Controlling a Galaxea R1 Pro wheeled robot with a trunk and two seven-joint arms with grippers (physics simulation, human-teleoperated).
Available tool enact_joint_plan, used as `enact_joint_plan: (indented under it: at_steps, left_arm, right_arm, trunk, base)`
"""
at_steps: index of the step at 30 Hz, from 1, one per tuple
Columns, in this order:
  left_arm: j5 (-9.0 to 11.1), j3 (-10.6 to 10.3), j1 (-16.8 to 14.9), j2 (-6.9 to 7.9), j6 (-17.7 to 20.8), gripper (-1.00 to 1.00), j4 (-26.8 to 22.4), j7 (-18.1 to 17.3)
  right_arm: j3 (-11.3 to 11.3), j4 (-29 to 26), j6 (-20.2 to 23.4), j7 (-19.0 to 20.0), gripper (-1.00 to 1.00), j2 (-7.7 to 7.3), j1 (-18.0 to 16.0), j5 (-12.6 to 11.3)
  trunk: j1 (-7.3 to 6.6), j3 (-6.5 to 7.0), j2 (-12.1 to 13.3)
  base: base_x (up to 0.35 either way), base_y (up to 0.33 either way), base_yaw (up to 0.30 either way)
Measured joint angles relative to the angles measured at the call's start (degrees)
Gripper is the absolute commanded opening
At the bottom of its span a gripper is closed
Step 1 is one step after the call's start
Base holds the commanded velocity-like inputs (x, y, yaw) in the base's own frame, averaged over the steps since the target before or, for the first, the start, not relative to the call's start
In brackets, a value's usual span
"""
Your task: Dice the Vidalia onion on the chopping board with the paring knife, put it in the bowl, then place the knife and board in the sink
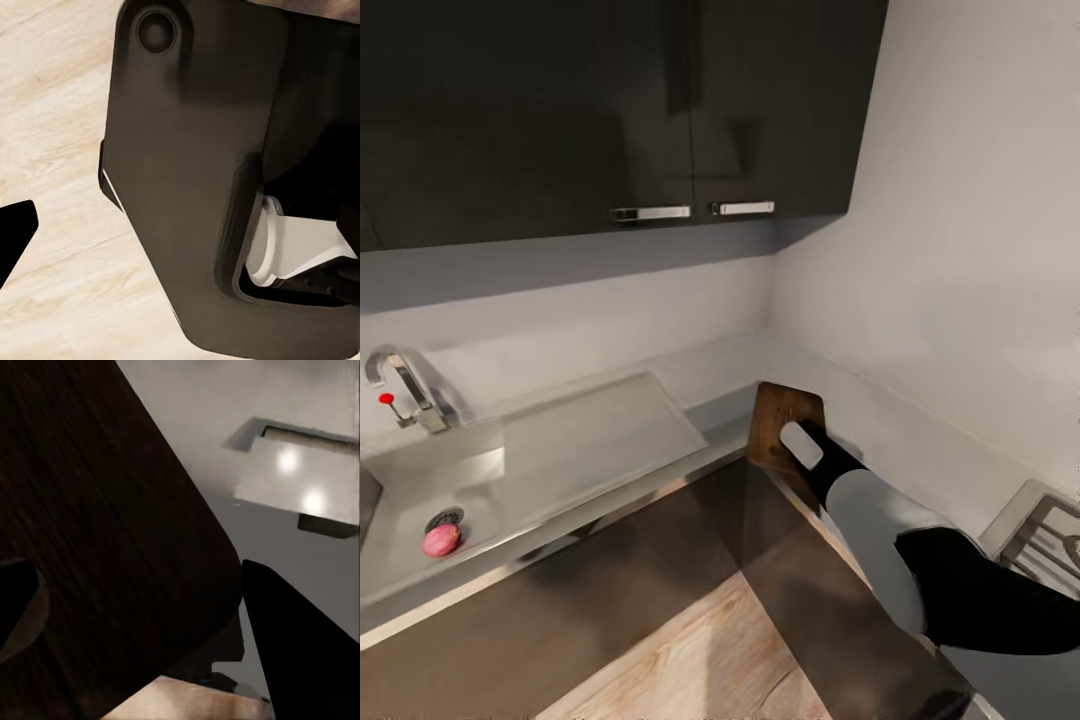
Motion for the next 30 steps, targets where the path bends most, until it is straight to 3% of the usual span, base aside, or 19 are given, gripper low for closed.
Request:
enact_joint_plan:
  at_steps: [4, 6, 13, 30]
  left_arm:
    - [0.0, -0.02, 0.0, 0.01, 0.0, 1.0, 0.01, -0.01]
    - [0.0, 0.0, 0.0, 0.01, 0.0, 1.0, 0.01, 0.0]
    - [0.0, -0.01, 0.0, 0.0, -0.01, 1.0, 0.01, -0.04]
    - [0.0, -0.11, 0.01, -0.08, -0.02, 1.0, 0.08, -0.32]
  right_arm:
    - [5.02, -0.06, 0.09, 0.35, -1.0, 0.0, 0.0, -0.06]
    - [5.69, -0.06, 0.15, 0.4, -1.0, 0.0, 0.01, 0.06]
    - [6.13, -0.07, 0.17, 0.55, -1.0, 0.0, 0.01, 0.2]
    - [5.98, -0.03, 0.07, 2.23, -1.0, -0.02, 0.02, 0.06]
  trunk:
    - [-0.01, 0.37, -0.01]
    - [-0.02, 0.55, 0.0]
    - [-0.02, 1.19, 0.0]
    - [0.0, 2.76, 0.02]
  base:
    - [-0.048, 0.0, 0.0]
    - [-0.01, 0.0, 0.0]
    - [-0.001, 0.078, 0.0]
    - [-0.062, 0.304, 0.0]
